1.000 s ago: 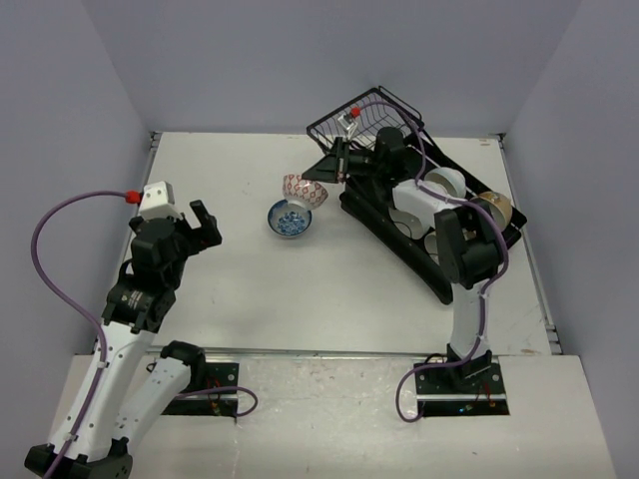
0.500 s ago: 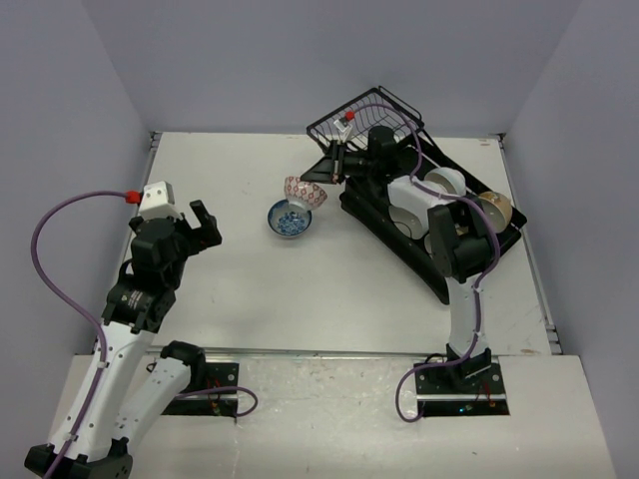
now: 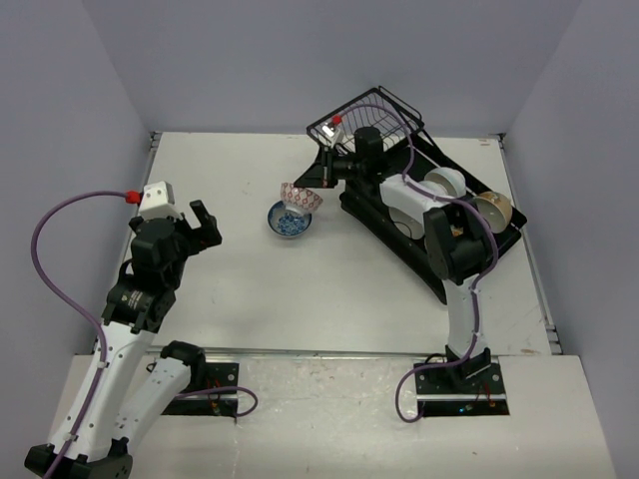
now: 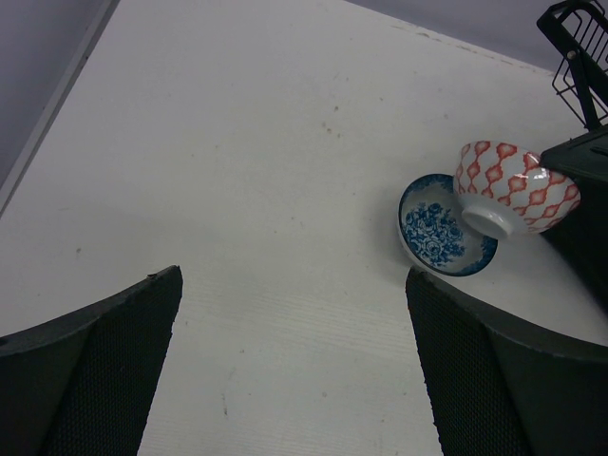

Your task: Unload the bowls from the dish rack

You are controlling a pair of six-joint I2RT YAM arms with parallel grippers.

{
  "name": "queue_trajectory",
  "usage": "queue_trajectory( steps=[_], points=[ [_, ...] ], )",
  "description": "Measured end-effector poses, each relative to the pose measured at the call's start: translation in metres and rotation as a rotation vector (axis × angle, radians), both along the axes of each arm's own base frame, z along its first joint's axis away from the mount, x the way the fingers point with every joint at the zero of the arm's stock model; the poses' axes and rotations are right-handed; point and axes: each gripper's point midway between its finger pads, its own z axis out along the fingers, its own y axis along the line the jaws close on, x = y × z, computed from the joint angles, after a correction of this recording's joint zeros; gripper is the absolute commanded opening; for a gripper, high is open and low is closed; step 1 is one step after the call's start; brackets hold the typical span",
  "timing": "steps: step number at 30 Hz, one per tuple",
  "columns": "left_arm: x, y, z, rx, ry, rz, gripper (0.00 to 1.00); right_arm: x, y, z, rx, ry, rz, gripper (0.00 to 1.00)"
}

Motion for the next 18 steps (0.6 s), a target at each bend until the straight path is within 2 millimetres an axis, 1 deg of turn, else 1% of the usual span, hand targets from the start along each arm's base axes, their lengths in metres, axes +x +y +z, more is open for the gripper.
queue_trajectory(
  steps=[6, 14, 18],
  points=[
    [0.000, 0.000, 0.000, 0.000, 0.000, 0.000, 1.00, -0.002, 0.012, -0.007, -0.058, -0.046, -0.009, 0.00],
    [0.000, 0.000, 0.000, 0.000, -0.001, 0.000, 1.00, -0.002, 0.019, -0.027, -0.163, -0.097, -0.049, 0.00],
    [0.000, 0.000, 0.001, -0.001, -0.003, 0.000, 1.00, -0.006, 0.022, -0.035, -0.194, -0.106, -0.048, 0.00]
  ],
)
